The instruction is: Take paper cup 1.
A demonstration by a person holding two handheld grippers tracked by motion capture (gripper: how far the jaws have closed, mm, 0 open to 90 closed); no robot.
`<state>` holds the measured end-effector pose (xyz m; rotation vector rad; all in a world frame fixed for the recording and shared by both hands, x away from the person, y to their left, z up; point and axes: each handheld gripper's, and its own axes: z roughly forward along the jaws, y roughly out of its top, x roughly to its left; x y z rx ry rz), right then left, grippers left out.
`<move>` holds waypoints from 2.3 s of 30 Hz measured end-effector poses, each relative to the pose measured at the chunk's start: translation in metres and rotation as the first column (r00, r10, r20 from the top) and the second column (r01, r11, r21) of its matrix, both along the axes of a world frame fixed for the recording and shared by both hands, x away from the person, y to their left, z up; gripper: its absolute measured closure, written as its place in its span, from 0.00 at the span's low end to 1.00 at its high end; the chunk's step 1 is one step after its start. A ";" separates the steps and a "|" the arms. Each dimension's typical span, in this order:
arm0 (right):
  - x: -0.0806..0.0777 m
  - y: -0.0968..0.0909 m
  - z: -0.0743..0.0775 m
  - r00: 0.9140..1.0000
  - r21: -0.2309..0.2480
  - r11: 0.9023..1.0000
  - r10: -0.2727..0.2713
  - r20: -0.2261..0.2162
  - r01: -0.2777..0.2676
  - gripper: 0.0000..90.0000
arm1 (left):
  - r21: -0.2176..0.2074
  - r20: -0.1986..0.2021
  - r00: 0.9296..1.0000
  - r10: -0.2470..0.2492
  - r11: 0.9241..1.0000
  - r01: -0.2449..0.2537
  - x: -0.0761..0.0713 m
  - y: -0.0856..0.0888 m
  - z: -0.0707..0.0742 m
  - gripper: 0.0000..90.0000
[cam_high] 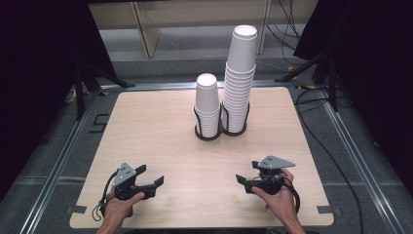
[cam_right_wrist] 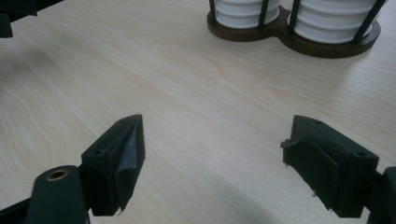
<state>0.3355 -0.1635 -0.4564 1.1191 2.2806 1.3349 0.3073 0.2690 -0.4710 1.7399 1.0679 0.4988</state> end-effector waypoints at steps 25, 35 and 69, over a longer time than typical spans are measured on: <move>0.012 0.010 0.003 0.999 0.006 0.999 0.032 0.012 -0.032 0.17 | -0.014 0.002 1.000 0.011 1.000 -0.011 0.002 0.001 0.000 0.16; 0.028 0.021 0.017 0.998 0.031 0.999 0.022 0.057 -0.024 0.18 | -0.005 -0.002 1.000 0.009 1.000 -0.009 0.002 0.002 0.000 0.16; 0.078 0.049 0.072 0.990 0.102 0.994 0.019 0.138 -0.034 0.18 | -0.011 0.000 1.000 0.010 1.000 -0.010 0.004 0.002 -0.001 0.16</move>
